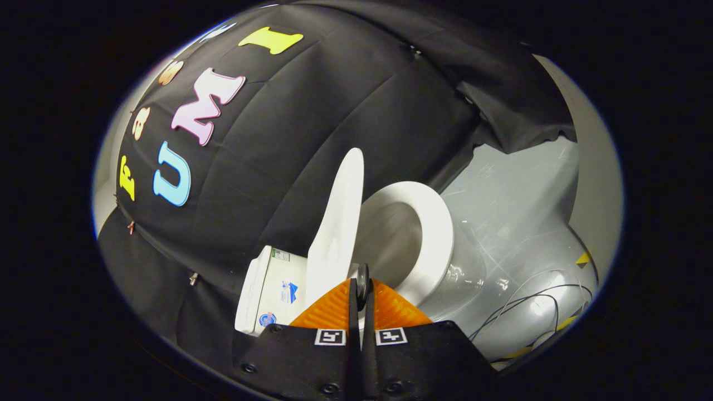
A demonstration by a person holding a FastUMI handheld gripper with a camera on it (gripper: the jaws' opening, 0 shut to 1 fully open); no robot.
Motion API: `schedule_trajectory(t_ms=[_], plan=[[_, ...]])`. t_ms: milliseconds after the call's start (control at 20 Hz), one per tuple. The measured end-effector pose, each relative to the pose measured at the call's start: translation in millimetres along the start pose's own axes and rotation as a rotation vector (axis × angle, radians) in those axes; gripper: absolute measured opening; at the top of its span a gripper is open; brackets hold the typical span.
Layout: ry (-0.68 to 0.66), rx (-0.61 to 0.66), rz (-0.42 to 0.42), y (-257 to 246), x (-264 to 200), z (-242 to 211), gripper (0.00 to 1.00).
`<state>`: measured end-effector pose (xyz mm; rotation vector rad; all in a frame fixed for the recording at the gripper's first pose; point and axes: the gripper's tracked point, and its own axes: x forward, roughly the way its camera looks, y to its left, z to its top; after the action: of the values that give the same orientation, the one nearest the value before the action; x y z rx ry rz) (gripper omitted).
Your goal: Open the toilet lid.
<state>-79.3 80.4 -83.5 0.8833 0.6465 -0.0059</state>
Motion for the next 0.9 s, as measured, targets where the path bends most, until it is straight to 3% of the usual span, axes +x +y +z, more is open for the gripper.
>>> schedule_trajectory(t_ms=[450, 900], plan=[[-0.023, -0.169, -0.011, 99, -19, 5, 0.05], [-0.076, -0.309, -0.147, 170, -26, -6, 0.05]])
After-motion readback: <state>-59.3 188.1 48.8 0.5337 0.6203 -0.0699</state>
